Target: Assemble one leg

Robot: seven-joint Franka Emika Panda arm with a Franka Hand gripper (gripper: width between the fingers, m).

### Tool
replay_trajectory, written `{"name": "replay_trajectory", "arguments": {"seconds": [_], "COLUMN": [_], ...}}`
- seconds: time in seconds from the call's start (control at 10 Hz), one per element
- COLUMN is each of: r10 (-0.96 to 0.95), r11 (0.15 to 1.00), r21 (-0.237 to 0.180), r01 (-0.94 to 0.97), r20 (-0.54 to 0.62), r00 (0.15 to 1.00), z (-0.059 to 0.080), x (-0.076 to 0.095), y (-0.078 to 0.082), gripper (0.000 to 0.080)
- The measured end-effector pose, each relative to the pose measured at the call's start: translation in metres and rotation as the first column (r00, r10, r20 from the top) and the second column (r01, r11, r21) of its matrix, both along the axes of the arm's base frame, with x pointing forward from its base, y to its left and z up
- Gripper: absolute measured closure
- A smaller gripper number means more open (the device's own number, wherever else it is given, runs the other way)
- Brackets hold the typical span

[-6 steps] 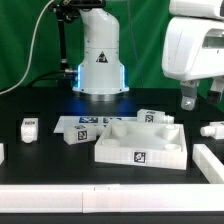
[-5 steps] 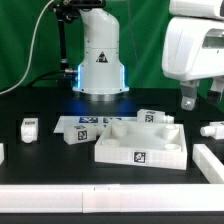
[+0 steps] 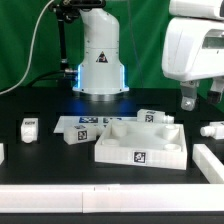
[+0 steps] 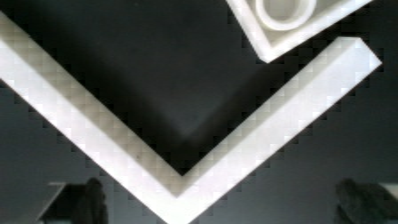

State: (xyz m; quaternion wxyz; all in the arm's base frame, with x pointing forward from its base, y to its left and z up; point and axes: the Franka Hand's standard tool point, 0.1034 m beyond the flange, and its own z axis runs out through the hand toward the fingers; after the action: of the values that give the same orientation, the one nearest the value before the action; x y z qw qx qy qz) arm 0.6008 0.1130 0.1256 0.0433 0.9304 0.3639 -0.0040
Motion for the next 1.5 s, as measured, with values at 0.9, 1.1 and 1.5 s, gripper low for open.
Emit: {"name": "replay_trajectory", "arguments": {"seconds": [0.9, 1.1, 1.5], "r10": [-0.176, -0.346, -0.358], "r11": [0.984, 0.937, 0.931], "r21": [0.014, 0.04, 0.068], "r01": [0.176, 0.347, 0.359], "r20": [0.012, -0.021, -0.029], "r00": [0.984, 0.938, 0.933], "z": [-0.007, -0.021, -0.037], "x": [-0.021, -0.035, -0.041], "y": [-0.058, -0.087, -0.126], "gripper": [0.015, 0.015, 0.015]}}
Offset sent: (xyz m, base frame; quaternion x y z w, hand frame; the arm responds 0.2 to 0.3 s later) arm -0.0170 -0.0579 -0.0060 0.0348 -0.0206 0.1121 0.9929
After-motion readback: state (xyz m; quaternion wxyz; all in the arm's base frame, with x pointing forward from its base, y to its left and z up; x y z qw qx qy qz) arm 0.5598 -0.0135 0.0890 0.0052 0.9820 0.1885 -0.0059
